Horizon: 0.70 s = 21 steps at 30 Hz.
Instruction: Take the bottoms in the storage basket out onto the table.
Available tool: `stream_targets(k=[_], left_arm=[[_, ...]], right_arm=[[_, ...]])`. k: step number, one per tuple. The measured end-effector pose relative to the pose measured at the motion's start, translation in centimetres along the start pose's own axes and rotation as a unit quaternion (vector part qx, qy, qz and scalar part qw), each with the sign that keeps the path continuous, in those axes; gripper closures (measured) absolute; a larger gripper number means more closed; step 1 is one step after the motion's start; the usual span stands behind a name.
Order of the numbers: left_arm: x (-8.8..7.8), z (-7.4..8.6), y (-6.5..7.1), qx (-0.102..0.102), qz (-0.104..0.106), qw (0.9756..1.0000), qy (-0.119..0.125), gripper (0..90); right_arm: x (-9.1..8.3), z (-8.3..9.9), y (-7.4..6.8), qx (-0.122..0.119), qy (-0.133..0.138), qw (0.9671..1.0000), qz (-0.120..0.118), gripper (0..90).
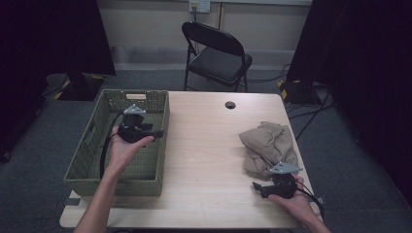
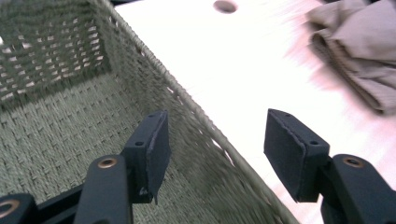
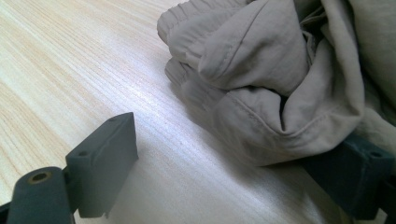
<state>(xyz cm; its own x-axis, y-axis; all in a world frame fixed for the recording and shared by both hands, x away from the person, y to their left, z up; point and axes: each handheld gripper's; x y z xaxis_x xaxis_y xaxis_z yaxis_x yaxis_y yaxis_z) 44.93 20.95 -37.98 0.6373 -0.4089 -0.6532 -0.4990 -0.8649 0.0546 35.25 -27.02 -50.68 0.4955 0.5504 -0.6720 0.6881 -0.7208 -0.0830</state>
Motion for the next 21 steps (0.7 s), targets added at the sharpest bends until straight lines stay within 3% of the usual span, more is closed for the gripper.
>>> stream_targets(k=[1, 3, 5, 7, 8, 11, 12, 14, 16, 18, 21], left_arm=[[0.5, 0.0, -0.1, -0.010, 0.012, 0.9999, 0.002, 37.7], [1.7, -0.1, 0.1, -0.007, -0.013, 0.9998, -0.010, 38.6], [2.6, 0.0, 0.0, -0.020, -0.003, 0.9996, -0.021, 38.5], [3.4, 0.3, -0.3, -0.021, -0.010, 0.9992, -0.034, 40.1], [3.6, 0.4, -0.5, -0.027, 0.001, 0.9990, -0.036, 41.9], [3.8, 0.5, -0.3, -0.015, 0.022, 0.9989, -0.039, 49.6], [3.9, 0.5, -0.2, -0.013, 0.020, 0.9989, -0.040, 50.6], [4.3, 0.5, 0.1, 0.009, 0.012, 0.9979, -0.063, 47.5], [4.9, 0.6, 0.4, 0.010, 0.015, 0.9968, -0.078, 43.4], [4.9, 0.4, 0.5, 0.007, -0.002, 0.9972, -0.074, 48.9], [4.8, 0.5, 0.3, 0.004, 0.003, 0.9974, -0.072, 52.8]], right_arm=[[0.0, 0.0, 0.0, 0.000, 0.000, 1.0000, 0.000, 12.1], [0.0, 0.0, 0.0, 0.000, 0.000, 1.0000, 0.000, 12.1], [0.0, 0.0, 0.0, 0.000, 0.000, 1.0000, -0.001, 12.1], [0.0, 0.0, 0.0, 0.000, 0.001, 1.0000, -0.002, 12.1], [0.0, 0.0, 0.0, -0.001, 0.001, 1.0000, -0.002, 12.2], [0.0, 0.0, 0.0, -0.001, 0.001, 1.0000, -0.002, 12.2], [0.0, 0.0, 0.0, -0.001, 0.001, 1.0000, -0.002, 12.2], [0.0, 0.0, 0.1, -0.002, 0.001, 1.0000, -0.002, 12.1], [0.0, 0.0, 0.0, -0.002, 0.000, 1.0000, -0.002, 12.2], [0.0, 0.0, 0.1, -0.002, 0.000, 1.0000, -0.002, 12.2], [0.0, 0.0, 0.1, -0.002, 0.000, 1.0000, -0.002, 12.1]])
Point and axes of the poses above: each handheld gripper's, and its own axes: x roughly forward along the jaws, z roughly out of its underside, y roughly to its right, and after that the axes turned 7 degrees about -z, right-handed
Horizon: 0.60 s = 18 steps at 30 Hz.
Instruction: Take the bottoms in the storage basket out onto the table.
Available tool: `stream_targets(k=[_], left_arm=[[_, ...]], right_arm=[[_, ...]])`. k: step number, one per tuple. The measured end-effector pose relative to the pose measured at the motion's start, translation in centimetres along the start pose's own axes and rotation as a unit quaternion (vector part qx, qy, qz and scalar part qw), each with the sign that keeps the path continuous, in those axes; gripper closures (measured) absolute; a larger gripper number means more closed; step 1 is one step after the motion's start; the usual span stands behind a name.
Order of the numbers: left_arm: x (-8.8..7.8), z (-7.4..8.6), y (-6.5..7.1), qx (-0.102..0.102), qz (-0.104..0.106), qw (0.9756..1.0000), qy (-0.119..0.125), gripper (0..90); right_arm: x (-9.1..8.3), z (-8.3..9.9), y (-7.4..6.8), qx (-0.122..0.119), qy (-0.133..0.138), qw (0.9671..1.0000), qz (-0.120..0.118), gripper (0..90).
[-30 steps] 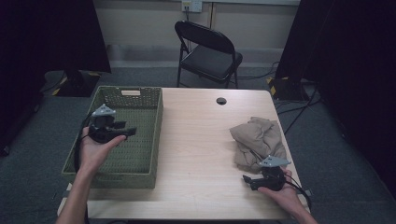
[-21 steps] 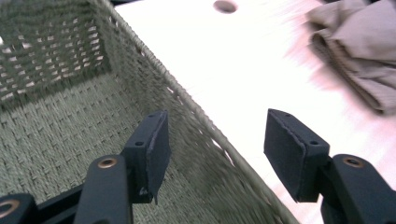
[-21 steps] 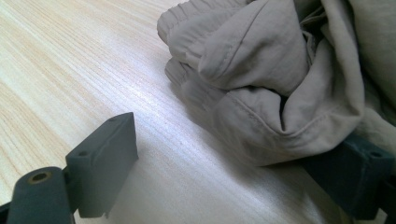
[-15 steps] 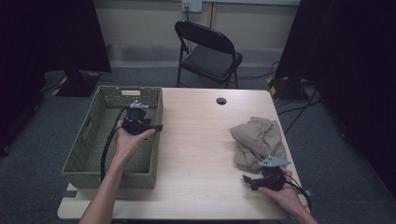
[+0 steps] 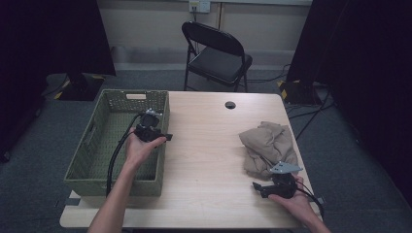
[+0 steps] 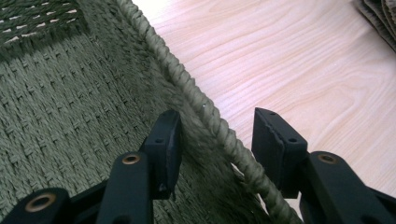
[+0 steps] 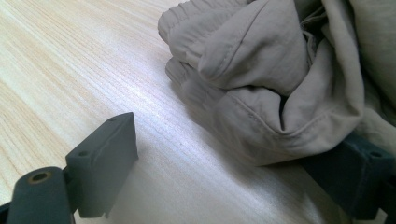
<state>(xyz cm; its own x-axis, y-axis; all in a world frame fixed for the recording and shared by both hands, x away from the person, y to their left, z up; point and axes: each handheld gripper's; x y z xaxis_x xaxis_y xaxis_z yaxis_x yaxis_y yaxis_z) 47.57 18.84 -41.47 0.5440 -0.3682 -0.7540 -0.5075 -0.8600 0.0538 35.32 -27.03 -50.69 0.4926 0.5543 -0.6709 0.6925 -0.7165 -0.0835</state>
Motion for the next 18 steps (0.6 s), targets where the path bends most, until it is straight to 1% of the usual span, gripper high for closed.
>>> stream_targets(k=[1, 5, 7, 9, 11, 15, 18], left_arm=[[0.0, 0.1, -0.2, -0.007, 0.008, 0.9999, 0.002, 52.7], [-0.1, 0.4, -0.2, -0.023, 0.009, 0.9996, 0.016, 53.6], [-0.2, 0.5, -0.3, -0.028, 0.013, 0.9994, 0.016, 53.8], [-0.3, 0.5, -0.4, -0.027, 0.008, 0.9995, 0.015, 54.3], [-0.5, 0.7, -0.7, -0.033, -0.001, 0.9993, 0.017, 55.3], [-1.2, 1.4, -2.0, -0.054, 0.004, 0.9982, 0.024, 56.0], [-1.7, 2.0, -3.0, -0.077, 0.009, 0.9964, 0.034, 57.0]], right_arm=[[0.0, 0.0, 0.0, 0.000, 0.000, 1.0000, 0.000, 12.2], [0.0, 0.0, 0.0, 0.000, 0.000, 1.0000, 0.000, 12.2], [0.0, 0.0, 0.0, 0.000, 0.000, 1.0000, 0.000, 12.2], [0.0, 0.0, 0.0, 0.000, 0.000, 1.0000, 0.000, 12.2], [0.0, 0.0, 0.0, 0.000, 0.000, 1.0000, 0.000, 12.2], [0.0, 0.0, 0.0, 0.000, 0.000, 1.0000, 0.000, 12.2], [0.0, 0.0, 0.0, 0.000, 0.000, 1.0000, 0.000, 12.2]])
Point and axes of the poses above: each handheld gripper's, and its own axes: x roughly forward along the jaws, z roughly out of its underside, y roughly to its right, and after that the axes turned 7 degrees about -z, right-handed
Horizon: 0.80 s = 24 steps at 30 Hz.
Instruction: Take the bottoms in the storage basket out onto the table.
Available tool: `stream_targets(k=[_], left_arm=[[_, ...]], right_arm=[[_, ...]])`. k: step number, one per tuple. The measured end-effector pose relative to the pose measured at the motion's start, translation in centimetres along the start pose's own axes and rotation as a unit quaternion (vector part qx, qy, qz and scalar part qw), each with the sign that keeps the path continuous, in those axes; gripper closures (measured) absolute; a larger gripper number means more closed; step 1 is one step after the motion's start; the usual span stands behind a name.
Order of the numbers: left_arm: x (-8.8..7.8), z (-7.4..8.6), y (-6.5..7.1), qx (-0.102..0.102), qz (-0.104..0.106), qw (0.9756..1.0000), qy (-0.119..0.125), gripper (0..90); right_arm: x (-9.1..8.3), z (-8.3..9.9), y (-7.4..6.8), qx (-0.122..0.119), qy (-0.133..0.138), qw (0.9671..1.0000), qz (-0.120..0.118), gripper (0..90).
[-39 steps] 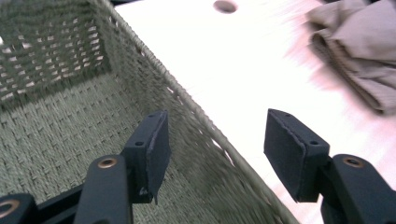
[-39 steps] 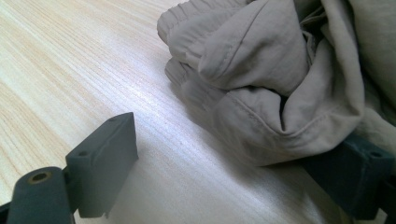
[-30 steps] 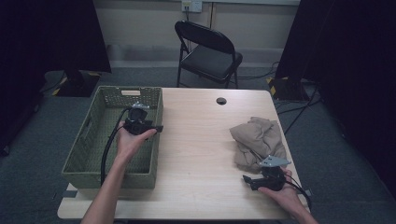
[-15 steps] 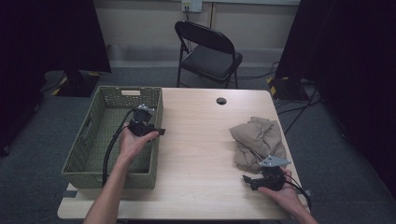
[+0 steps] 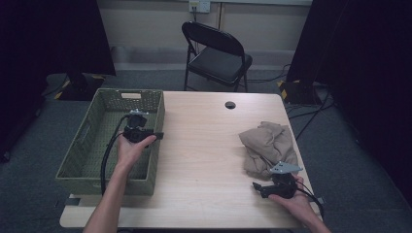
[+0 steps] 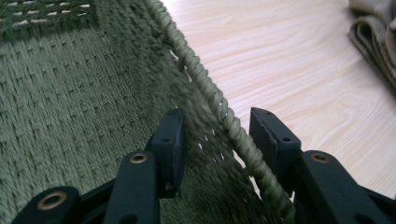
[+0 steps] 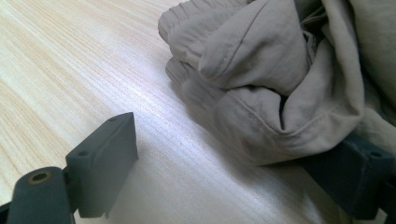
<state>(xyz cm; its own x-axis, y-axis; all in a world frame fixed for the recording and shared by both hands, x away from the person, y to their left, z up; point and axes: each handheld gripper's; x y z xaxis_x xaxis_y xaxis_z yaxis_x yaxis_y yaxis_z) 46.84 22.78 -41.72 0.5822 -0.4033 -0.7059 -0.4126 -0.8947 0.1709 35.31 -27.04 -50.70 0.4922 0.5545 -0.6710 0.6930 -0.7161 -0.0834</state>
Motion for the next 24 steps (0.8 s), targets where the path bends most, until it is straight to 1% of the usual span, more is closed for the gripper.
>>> stream_targets(k=[2, 3, 5, 10, 12, 16, 22, 24], left_arm=[[-0.2, 0.1, -0.4, -0.011, -0.001, 0.9999, 0.003, 57.3], [-0.2, 0.1, -0.6, -0.013, -0.003, 0.9999, 0.004, 57.3], [-0.4, 0.2, -0.8, -0.012, -0.007, 0.9999, 0.004, 57.5], [-0.8, 0.5, -1.3, -0.019, -0.015, 0.9997, 0.007, 57.9], [-0.9, 0.6, -1.5, -0.022, -0.014, 0.9996, 0.008, 58.0], [-1.3, 0.8, -1.8, -0.021, -0.020, 0.9996, 0.007, 58.5], [-1.7, 1.1, -2.5, -0.031, -0.024, 0.9991, 0.012, 58.7], [-1.8, 1.2, -2.7, -0.031, -0.027, 0.9991, 0.013, 58.8]], right_arm=[[0.0, 0.0, 0.0, 0.000, 0.000, 1.0000, 0.000, 12.2], [0.0, 0.0, 0.0, 0.000, 0.000, 1.0000, 0.000, 12.2], [0.0, 0.0, 0.0, 0.000, 0.000, 1.0000, 0.000, 12.2], [0.0, 0.0, 0.0, 0.000, 0.000, 1.0000, 0.000, 12.2], [0.0, 0.0, 0.0, 0.000, 0.000, 1.0000, 0.000, 12.2], [0.0, 0.0, 0.0, 0.000, 0.000, 1.0000, 0.000, 12.2], [0.0, 0.0, 0.0, 0.000, 0.000, 1.0000, 0.000, 12.2], [0.0, 0.0, 0.0, 0.000, 0.000, 1.0000, 0.000, 12.2]])
Point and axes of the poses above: each handheld gripper's, and its own axes: x roughly forward along the jaws, z roughly out of its underside, y roughly to its right, and after that the axes turned 7 degrees about -z, right-handed
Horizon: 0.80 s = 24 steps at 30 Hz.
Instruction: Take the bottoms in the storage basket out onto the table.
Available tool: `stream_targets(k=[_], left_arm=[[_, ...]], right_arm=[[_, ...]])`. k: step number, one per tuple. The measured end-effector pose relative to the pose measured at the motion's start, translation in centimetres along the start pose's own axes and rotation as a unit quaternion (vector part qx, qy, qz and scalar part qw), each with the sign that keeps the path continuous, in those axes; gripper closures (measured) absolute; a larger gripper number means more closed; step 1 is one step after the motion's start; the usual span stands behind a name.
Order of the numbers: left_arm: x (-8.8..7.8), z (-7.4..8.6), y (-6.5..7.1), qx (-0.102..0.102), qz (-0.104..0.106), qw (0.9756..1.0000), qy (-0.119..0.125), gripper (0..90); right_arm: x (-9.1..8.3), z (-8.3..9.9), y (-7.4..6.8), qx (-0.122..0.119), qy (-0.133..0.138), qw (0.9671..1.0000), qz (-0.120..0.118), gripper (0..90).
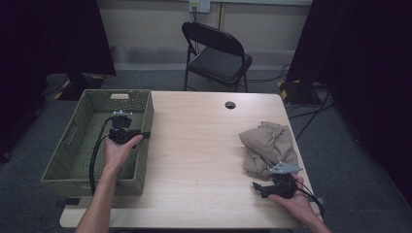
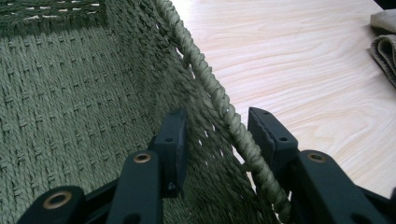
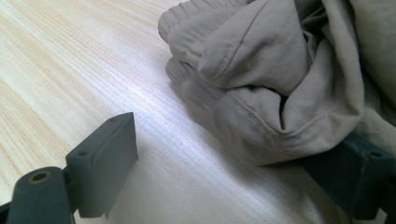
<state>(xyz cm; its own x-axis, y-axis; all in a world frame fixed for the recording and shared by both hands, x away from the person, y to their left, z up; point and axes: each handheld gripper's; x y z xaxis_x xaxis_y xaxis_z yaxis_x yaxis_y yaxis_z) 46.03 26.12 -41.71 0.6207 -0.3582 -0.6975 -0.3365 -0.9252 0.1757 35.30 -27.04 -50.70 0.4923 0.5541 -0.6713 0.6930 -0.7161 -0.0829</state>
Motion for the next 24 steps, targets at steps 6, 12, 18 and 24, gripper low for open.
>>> stream_targets(k=[6, 12, 18, 24], left_arm=[[-0.6, 0.4, -0.3, -0.001, -0.006, 1.0000, -0.001, 59.7], [-0.9, 0.6, -0.6, -0.003, -0.008, 1.0000, 0.000, 60.2], [-1.3, 0.9, -1.1, -0.010, -0.011, 0.9999, 0.003, 61.2], [-1.4, 1.0, -0.9, -0.011, -0.019, 0.9997, 0.006, 62.3]], right_arm=[[0.0, 0.0, 0.0, 0.000, 0.000, 1.0000, 0.000, 12.2], [0.0, 0.0, 0.0, 0.000, 0.000, 1.0000, 0.000, 12.2], [0.0, 0.0, 0.0, 0.000, 0.000, 1.0000, 0.000, 12.2], [0.0, 0.0, 0.0, 0.000, 0.000, 1.0000, 0.000, 12.2]])
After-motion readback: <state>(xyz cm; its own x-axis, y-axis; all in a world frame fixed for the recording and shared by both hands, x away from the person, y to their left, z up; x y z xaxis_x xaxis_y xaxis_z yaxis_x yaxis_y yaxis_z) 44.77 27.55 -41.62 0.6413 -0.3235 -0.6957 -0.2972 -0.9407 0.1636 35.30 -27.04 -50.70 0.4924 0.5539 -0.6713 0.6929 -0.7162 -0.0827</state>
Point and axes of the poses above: each handheld gripper's, and its own axes: x roughly forward along the jaws, z roughly out of its underside, y roughly to its right, and after that the axes turned 7 degrees about -z, right-handed
